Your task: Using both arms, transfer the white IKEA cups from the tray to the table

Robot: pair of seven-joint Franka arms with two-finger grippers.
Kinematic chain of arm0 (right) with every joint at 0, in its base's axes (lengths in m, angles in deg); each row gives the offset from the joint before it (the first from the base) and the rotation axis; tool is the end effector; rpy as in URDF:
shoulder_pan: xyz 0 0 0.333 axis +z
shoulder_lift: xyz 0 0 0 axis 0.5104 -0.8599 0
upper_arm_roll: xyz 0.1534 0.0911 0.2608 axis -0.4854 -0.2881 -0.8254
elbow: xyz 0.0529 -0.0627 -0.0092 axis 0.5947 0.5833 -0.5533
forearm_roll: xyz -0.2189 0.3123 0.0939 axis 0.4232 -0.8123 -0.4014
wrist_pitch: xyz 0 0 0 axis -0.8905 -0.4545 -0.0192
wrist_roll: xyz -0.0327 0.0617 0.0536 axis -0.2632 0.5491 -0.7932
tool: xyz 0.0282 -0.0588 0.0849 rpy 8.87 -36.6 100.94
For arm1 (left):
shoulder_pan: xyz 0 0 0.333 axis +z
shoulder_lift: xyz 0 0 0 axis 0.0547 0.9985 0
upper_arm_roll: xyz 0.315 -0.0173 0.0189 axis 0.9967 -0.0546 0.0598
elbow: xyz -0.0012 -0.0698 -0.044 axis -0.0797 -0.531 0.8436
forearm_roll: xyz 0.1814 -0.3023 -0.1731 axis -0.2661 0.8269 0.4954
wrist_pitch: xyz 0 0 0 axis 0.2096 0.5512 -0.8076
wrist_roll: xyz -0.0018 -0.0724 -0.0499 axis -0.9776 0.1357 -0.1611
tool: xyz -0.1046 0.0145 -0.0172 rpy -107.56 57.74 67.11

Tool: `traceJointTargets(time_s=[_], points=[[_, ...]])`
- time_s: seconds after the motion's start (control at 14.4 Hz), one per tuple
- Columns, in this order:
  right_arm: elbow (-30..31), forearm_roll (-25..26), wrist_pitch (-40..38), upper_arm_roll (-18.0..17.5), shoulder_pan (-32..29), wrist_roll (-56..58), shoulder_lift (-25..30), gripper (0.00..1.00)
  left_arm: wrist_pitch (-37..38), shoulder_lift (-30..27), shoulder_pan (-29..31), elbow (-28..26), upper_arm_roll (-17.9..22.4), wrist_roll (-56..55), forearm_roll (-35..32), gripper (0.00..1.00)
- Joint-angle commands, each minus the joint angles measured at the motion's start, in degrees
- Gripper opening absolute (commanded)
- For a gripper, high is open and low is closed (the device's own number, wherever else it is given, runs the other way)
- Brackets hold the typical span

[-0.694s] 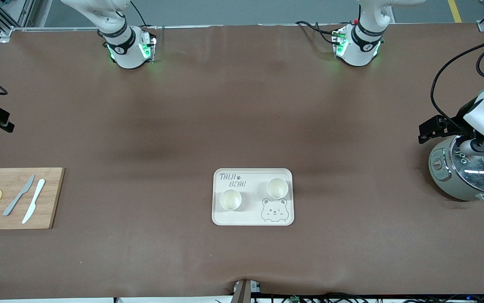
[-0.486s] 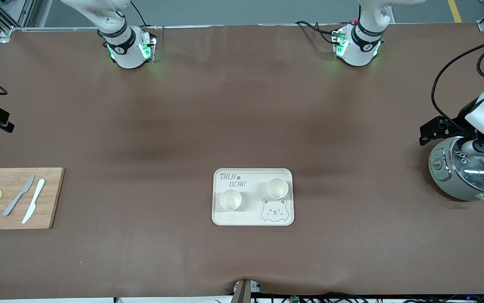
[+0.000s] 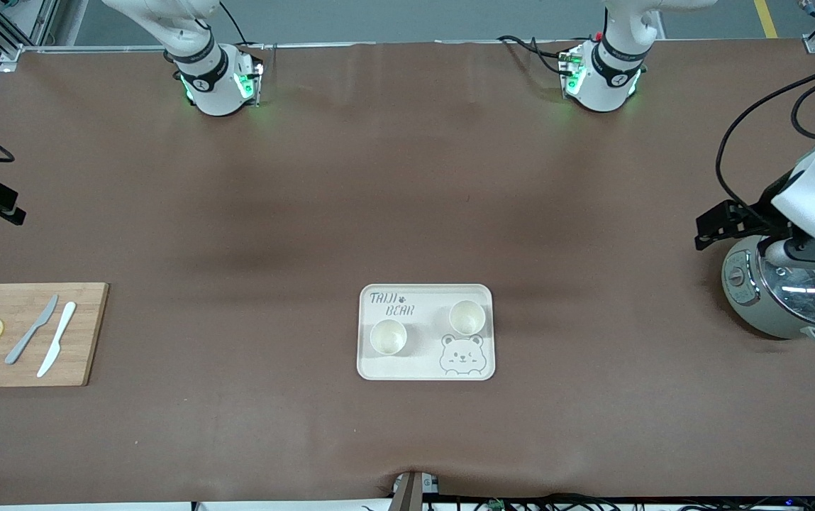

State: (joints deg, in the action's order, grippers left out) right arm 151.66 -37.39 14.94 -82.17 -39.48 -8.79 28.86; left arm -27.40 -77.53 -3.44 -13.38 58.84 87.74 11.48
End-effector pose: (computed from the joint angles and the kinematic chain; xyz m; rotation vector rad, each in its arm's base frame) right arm 0.5843 -0.0569 0.6313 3.1254 -0.0131 0.0762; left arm 0.6140 -0.0650 0.5733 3.0719 -0.1799 0.1119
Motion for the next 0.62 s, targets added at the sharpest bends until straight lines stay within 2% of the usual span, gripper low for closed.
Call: traceJointTargets(time_s=[0.0, 0.21, 0.28, 0.42, 0.56], points=[[-1.28, -0.45, 0.02, -0.27, -0.26, -0.08, -0.91, 1.0, -1.65, 1.86, -1.06, 0.5, -0.72, -1.0, 1.61, 1.0], [-1.19, -0.88, 1.87, -0.36, -0.18, 0.0, -1.26, 1.0, -3.05, 5.45, -4.83, -1.77, -1.34, -2.57, 1.0, 1.0], [-1.19, -0.89, 1.87, -0.45, -0.18, 0.09, -2.04, 1.0, -6.36, 7.12, -6.67, -3.52, -1.42, -5.19, 0.99, 1.0], [-1.19, -1.5, 2.92, -0.54, 0.17, 0.18, -2.92, 1.0, -9.29, 11.94, -11.59, -3.72, -1.51, -13.43, 0.9, 1.0], [1.96, -3.59, 4.14, -0.71, 0.09, 0.27, -3.02, 1.0, -14.01, 15.29, -15.03, -3.36, -1.43, -19.08, 0.64, 1.0]])
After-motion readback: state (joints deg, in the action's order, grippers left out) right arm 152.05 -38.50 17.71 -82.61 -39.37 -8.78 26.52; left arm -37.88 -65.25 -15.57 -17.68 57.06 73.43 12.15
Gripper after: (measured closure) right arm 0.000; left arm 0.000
